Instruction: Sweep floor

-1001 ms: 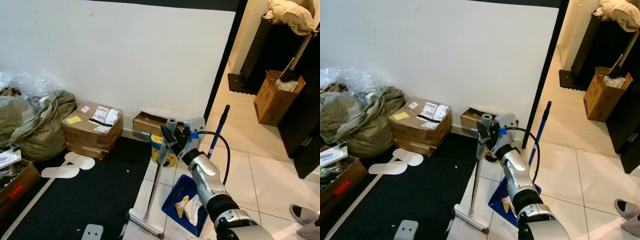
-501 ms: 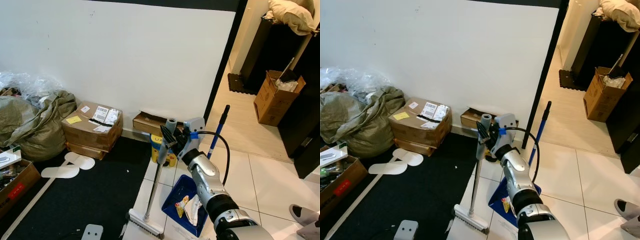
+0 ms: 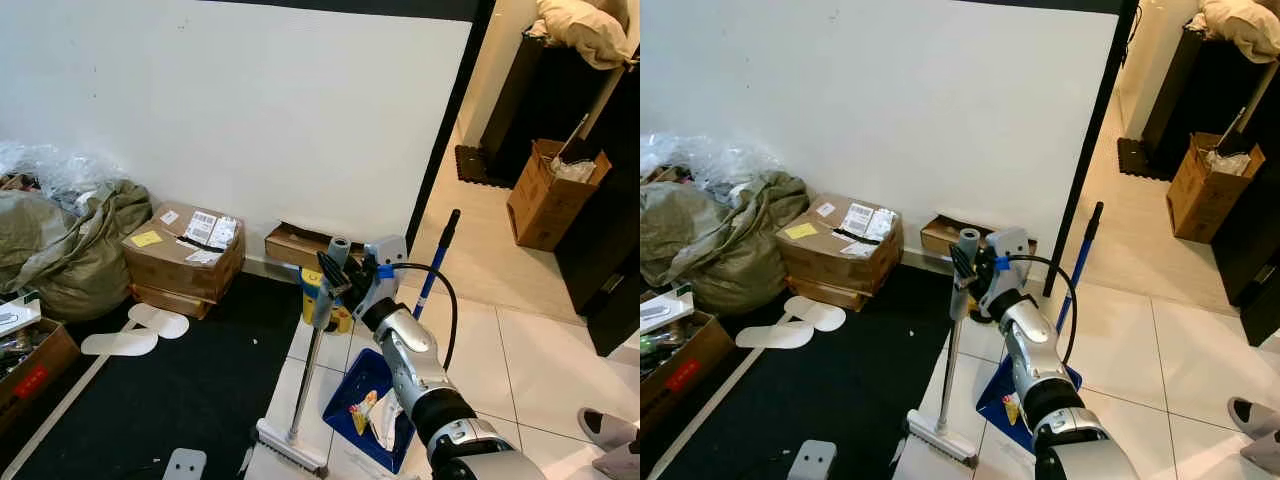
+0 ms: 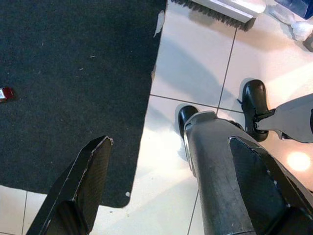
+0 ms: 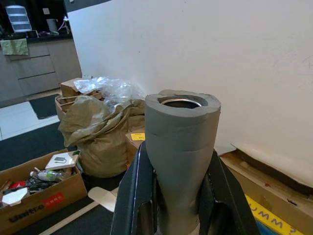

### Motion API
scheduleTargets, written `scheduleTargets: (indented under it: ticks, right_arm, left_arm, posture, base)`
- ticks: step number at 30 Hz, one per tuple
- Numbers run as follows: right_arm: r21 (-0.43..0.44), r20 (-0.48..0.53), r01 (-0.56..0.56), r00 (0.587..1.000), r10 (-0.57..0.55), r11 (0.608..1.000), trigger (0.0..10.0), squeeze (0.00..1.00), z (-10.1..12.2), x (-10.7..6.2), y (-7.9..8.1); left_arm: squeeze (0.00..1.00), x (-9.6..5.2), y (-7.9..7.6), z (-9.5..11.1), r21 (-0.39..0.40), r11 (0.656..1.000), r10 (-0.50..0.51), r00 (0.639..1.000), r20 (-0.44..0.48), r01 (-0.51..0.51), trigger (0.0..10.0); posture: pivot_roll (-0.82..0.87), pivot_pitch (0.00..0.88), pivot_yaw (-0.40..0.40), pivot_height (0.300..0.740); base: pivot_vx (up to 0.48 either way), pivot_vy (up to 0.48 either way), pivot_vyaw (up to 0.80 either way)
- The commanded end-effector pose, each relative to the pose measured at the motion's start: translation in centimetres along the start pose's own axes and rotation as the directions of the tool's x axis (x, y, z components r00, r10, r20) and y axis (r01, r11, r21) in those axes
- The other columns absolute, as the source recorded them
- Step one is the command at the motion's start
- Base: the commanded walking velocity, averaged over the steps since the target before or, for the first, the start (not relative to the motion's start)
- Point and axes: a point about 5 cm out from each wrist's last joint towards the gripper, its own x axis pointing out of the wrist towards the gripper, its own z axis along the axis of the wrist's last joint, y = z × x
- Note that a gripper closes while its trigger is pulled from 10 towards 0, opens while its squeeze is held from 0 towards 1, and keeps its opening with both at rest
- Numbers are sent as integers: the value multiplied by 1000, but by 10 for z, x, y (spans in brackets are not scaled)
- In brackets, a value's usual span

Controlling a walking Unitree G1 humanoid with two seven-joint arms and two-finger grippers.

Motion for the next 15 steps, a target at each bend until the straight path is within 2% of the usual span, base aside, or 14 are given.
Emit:
scheduleTargets:
  ticks: [1,15]
  right_arm:
    - [-15,22,-15,1000,15,1000,10000,0,6,3,1]
    - [-12,20,-13,1000,13,1000,10000,0,5,2,1]
  left_arm:
    - [0,0,-2,-1,6,1000,-7,1000,-7,7,10000]
    - [0,0,-2,-3,10,1000,-10,1000,-13,10,10000]
  posture:
    - [-56,0,-75,740]
    - [-57,0,-73,740]
  base:
    - [0,0,0]
    - [0,0,0]
